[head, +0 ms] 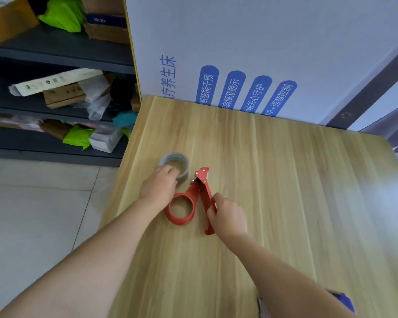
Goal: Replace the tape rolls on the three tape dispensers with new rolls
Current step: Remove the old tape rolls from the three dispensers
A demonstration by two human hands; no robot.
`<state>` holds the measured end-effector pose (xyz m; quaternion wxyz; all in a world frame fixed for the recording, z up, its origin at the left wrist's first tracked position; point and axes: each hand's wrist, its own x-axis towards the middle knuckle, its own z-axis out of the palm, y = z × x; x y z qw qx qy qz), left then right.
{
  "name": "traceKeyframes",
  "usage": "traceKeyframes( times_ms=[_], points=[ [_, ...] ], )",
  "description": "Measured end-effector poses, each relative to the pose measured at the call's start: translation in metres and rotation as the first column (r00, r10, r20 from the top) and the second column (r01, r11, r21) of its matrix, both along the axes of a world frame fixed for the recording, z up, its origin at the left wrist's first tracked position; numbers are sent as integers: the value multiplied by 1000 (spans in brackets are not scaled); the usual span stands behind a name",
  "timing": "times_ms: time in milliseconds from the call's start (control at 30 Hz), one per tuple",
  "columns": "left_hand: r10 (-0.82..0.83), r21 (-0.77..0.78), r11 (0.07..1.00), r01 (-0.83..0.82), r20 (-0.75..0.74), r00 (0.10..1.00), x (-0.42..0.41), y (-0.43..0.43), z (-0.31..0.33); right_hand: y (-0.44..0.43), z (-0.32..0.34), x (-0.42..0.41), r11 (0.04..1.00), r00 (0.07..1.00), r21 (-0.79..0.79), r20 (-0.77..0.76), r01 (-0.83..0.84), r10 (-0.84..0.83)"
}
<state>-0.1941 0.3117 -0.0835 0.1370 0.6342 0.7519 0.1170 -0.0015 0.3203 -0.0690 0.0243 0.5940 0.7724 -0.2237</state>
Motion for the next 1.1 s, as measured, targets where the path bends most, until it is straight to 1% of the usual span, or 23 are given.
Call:
traceKeyframes(
  times_ms=[33,100,133,167,267,300,467,600,733,900,1000,1100],
  points=[
    [-31,42,999,31,0,1000,2,-2,-4,1,-1,-1,1000,1000,8,-7,-3,3],
    [-72,150,986,78,-45,996,8,-11,-8,1,-3,-4,1000,1000,16,-30,-6,6],
    [-75,164,983,84,-60,995,10,-17,-11,1,-3,-6,1000,999,19,-41,-7,8],
    [-63,138,988,70,-55,997,12,-22,-14,0,-4,-7,1000,999,22,-50,-7,8],
    [40,-61,997,-39,12,999,16,-31,-21,-2,-3,-9,999,997,44,-78,4,0],
    [57,-96,994,-54,29,998,17,-32,-22,-4,-3,-9,999,996,51,-87,4,0],
    [133,-97,988,-120,137,982,32,-50,-19,-18,1,-1,1000,989,20,-147,1,2],
    [158,-109,984,-141,169,973,54,-81,-12,-39,7,16,999,984,-24,-173,-37,32],
    [183,-107,980,-165,182,966,76,-123,-11,-65,14,40,989,983,-60,-131,-137,128],
    [247,-166,961,-220,164,955,114,-188,-6,-117,19,72,961,969,-167,-151,-220,195],
    [262,-192,953,-233,139,955,134,-226,-3,-152,17,89,946,960,-199,-163,-256,226],
    [274,-206,948,-241,149,950,146,-258,-7,-180,14,103,934,955,-228,-176,-274,237]
  ],
)
